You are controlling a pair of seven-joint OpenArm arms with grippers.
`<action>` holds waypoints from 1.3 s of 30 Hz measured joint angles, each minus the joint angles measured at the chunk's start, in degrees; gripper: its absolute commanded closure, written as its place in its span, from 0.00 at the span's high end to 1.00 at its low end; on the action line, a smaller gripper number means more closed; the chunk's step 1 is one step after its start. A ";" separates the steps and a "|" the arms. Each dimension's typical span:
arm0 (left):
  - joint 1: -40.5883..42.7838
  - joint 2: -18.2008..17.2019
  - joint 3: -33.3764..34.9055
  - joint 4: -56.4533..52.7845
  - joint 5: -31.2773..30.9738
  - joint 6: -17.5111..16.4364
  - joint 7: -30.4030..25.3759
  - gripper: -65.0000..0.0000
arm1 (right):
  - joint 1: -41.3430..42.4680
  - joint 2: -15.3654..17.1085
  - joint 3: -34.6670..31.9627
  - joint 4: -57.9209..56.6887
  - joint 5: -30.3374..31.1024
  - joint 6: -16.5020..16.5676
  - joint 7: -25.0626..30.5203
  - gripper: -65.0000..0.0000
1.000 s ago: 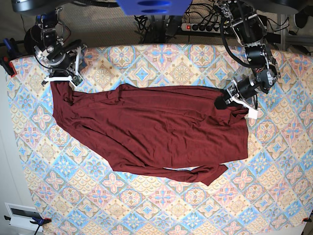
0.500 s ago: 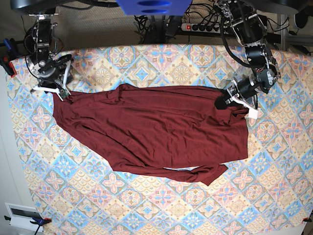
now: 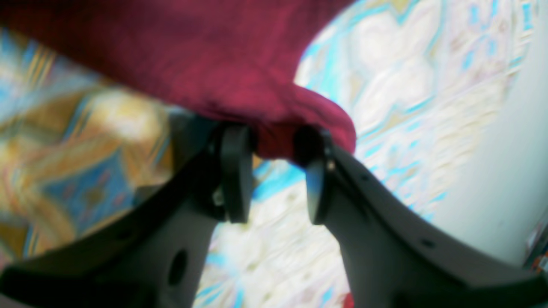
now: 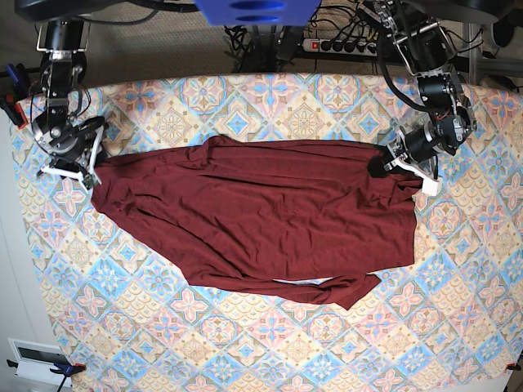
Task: Layout the t-shirt on the table in an organized manner, then fold the t-shirt properly
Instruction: 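Adjust the right gripper's hold on the shirt corner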
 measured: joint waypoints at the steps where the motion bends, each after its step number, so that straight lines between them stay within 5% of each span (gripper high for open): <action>1: 0.17 -0.20 0.02 0.00 -0.07 0.00 0.00 0.00 | 0.61 0.13 0.04 0.00 0.00 -0.02 0.42 0.30; 11: 1.38 -2.56 0.00 -0.02 -0.87 -0.09 -0.15 0.00 | 0.55 1.42 0.17 2.58 -0.35 -0.04 -0.50 0.30; 19: 1.38 -2.56 0.00 -0.07 -0.85 -0.09 -0.20 0.00 | -9.20 1.38 -0.24 11.37 -0.07 0.20 0.00 0.30; 28: 1.38 -2.56 0.00 -0.07 -0.92 -0.11 -0.17 0.00 | -9.62 1.38 -5.33 11.19 -0.13 -0.02 2.56 0.44; 39: 1.38 -2.56 0.00 -0.07 -0.90 -0.13 -0.04 0.00 | -5.09 1.46 -7.13 4.85 -0.52 -0.04 3.39 0.45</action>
